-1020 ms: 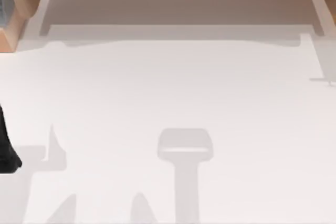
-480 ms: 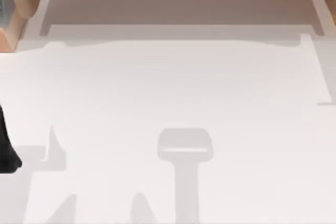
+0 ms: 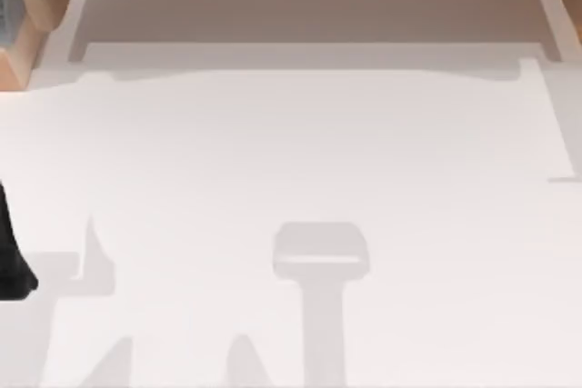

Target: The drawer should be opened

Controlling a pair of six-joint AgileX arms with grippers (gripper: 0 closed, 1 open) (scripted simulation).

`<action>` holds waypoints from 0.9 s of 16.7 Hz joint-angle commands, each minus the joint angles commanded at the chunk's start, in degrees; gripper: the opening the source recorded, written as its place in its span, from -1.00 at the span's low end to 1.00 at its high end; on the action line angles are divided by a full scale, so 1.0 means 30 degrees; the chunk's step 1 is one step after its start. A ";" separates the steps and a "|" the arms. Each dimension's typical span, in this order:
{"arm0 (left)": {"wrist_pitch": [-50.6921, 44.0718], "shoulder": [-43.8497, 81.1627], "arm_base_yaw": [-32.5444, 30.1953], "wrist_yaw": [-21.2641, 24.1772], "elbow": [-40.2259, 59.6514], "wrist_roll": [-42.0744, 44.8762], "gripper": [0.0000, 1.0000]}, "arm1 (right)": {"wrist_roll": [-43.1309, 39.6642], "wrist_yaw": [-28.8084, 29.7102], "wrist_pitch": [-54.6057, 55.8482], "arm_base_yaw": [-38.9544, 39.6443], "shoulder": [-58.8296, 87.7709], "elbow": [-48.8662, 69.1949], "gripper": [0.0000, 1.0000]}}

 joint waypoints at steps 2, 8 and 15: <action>0.0000 0.0000 0.0000 0.0000 0.0000 0.0000 1.00 | 0.0000 0.0000 0.0000 0.0000 0.0000 0.0000 -0.10; 0.0000 0.0000 0.0000 0.0000 0.0000 0.0000 1.00 | 0.0000 0.0000 0.0000 0.0000 0.0000 0.0000 0.81; 0.0000 0.0000 0.0000 0.0000 0.0000 0.0000 1.00 | 0.0000 0.0000 0.0000 0.0000 0.0000 0.0000 1.00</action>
